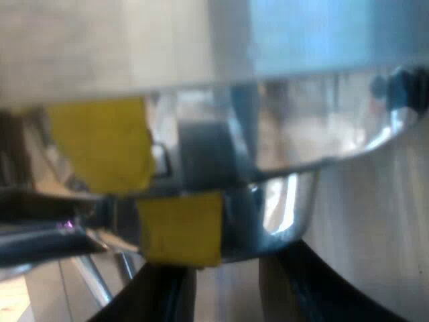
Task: Put the handle in the coffee machine
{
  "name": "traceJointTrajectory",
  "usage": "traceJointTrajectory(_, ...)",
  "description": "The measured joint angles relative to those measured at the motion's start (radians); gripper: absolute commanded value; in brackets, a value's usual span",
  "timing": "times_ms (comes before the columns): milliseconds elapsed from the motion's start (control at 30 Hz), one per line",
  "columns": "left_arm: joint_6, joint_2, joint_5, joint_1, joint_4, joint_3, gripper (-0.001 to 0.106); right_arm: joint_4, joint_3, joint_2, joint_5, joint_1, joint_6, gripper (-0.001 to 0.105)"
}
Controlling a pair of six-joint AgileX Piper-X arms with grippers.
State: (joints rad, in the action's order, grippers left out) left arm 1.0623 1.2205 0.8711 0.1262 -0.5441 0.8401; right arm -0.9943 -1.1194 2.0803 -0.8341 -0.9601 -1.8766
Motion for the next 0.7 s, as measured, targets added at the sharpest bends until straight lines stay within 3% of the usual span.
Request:
traceJointTrajectory(233,-0.014,0.000,-0.026,0.000,0.000,0.000,0.054,0.003,-0.027,0.013,-0.016,0.000,0.000,0.026)
traceJointTrajectory(333,-0.053,0.000,-0.071,0.004,-0.022,0.003,0.054,0.002,-0.027,0.013,-0.021,0.000,-0.011,0.026)
traceJointTrajectory(467,-0.099,0.000,-0.105,0.044,-0.057,0.003,0.054,-0.013,-0.027,0.013,-0.030,0.000,-0.079,0.026)
traceJointTrajectory(700,-0.141,-0.003,-0.117,0.135,-0.098,0.003,0.054,-0.035,-0.034,0.021,-0.023,0.003,-0.084,0.026)
